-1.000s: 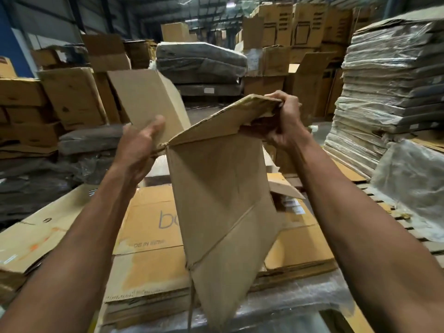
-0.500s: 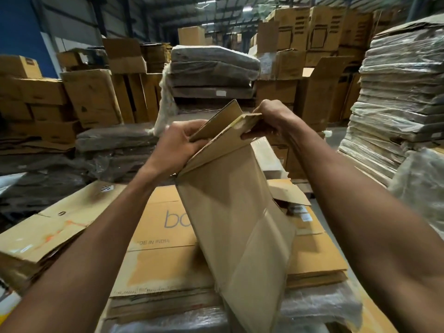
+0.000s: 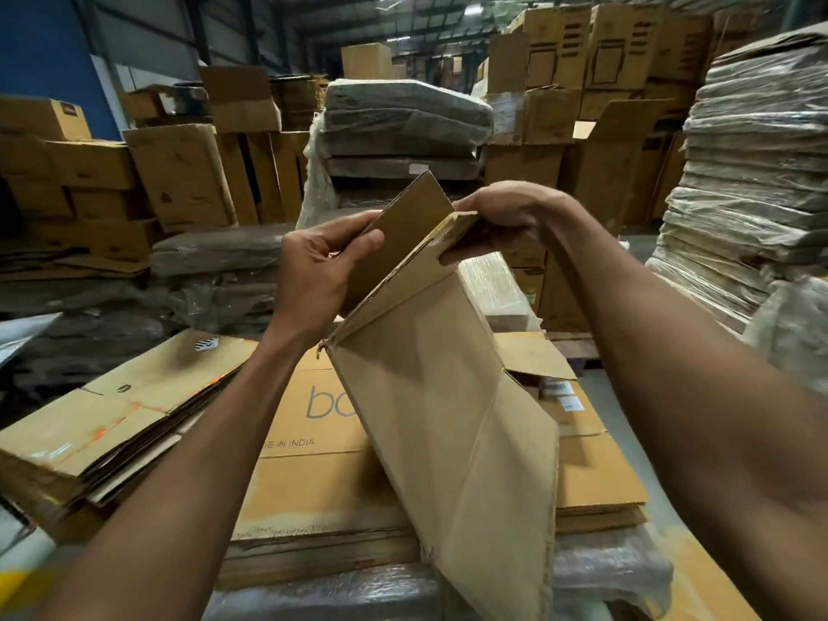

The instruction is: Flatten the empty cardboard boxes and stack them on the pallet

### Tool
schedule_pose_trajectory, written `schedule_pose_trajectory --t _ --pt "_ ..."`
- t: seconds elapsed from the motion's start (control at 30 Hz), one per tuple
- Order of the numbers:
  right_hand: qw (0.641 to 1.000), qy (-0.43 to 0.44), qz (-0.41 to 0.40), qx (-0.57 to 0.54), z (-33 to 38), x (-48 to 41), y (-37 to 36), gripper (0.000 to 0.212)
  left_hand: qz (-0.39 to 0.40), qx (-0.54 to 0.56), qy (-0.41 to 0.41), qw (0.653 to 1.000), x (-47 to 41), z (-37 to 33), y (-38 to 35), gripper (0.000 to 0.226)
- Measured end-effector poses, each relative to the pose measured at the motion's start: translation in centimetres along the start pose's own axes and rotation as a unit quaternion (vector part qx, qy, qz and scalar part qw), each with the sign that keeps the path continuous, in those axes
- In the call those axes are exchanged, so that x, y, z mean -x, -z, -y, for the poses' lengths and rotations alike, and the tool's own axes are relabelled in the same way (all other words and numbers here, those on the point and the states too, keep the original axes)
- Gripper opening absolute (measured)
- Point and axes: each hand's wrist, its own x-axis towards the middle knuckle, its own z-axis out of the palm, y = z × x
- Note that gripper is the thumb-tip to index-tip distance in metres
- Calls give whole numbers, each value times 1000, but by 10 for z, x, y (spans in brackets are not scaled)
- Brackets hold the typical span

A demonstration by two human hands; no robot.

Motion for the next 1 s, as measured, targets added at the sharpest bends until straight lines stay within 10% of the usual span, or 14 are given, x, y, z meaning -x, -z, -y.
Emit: schedule_pose_trajectory --t 0.2,0.47,0.67,1.0 --pt "992 42 -104 -57 -15 -2 -3 20 88 -67 -12 994 12 -11 -5 37" --pt "971 87 -201 -95 -9 -17 0 17 -103 -33 270 957 129 60 -37 46" --pt "955 129 -192 -187 -26 -27 6 20 -151 -116 203 961 128 74 -53 23" --pt "917 -143 -317 -196 -355 -17 -12 112 -182 52 215 958 28 68 -54 21"
